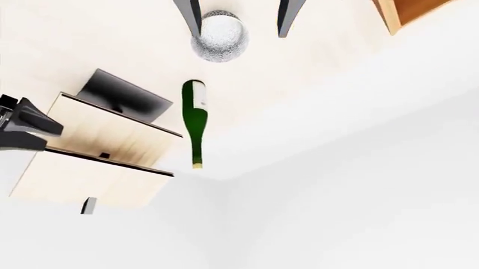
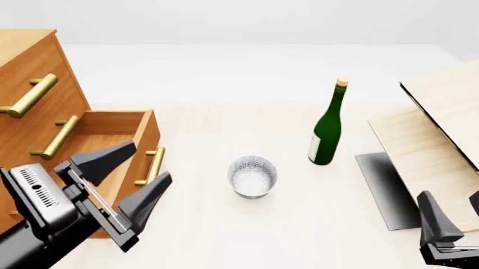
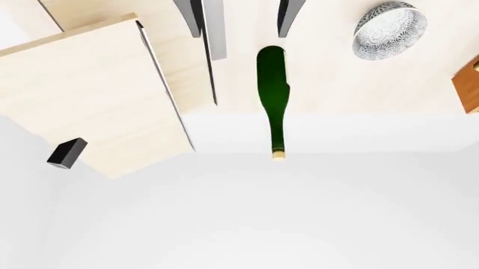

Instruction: Put the bowl in the bottom drawer of the cabinet.

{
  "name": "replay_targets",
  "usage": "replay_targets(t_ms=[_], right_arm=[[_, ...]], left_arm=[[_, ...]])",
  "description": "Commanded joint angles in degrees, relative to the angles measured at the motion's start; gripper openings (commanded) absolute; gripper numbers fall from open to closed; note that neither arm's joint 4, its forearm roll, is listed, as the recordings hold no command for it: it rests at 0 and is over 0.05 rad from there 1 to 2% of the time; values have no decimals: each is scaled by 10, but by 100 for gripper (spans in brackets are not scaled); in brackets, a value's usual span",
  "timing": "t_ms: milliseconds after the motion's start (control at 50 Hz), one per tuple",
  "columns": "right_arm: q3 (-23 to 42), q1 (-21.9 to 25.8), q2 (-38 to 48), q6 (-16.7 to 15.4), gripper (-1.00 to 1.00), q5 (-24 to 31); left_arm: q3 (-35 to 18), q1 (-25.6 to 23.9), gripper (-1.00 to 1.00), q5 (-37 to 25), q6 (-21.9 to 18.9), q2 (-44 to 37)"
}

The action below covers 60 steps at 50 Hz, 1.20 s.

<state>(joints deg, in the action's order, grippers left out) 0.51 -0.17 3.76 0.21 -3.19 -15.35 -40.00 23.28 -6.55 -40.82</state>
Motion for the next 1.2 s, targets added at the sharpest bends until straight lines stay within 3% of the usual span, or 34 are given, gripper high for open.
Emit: replay_targets(t_ms=[20,180,440,580,600,1200], right_arm=[[0,0,1,0,100,-1],[0,0,1,0,100,-1],[0,0,1,0,100,-1],[0,0,1,0,100,-1],[0,0,1,0,100,-1],[0,0,1,0,100,-1]], left_arm=[[-48,-12,100,-6,-3,-54],[-115,-9,100,-72,-6,-68],[-200,-25,100,-125,-10,-138],[-248,-3,100,-180,3,-156],[-332,-2,100,-261,-5,-208],[-441,-14,100,-342,-8,-310]])
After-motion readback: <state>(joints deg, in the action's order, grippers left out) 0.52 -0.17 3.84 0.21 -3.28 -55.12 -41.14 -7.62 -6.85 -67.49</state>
